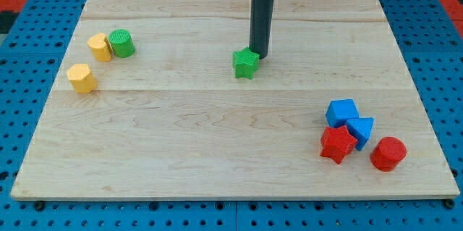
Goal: Slide the green star to the center
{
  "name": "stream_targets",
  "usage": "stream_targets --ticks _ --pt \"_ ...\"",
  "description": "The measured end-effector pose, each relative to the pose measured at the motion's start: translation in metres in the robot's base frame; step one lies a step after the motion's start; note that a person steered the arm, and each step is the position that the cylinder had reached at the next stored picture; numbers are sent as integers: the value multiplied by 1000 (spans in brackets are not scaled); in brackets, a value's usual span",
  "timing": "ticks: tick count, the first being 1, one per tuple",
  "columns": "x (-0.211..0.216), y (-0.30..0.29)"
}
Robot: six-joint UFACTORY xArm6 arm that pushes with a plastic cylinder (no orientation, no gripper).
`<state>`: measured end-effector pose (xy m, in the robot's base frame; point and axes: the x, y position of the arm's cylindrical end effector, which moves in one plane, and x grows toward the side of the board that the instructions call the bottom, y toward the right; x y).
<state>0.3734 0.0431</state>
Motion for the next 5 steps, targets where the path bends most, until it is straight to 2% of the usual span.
stream_targets --ticks 1,3,4,5 --pt "9 8" --pt "2 -46" --pt "44 -32" --pt "40 19"
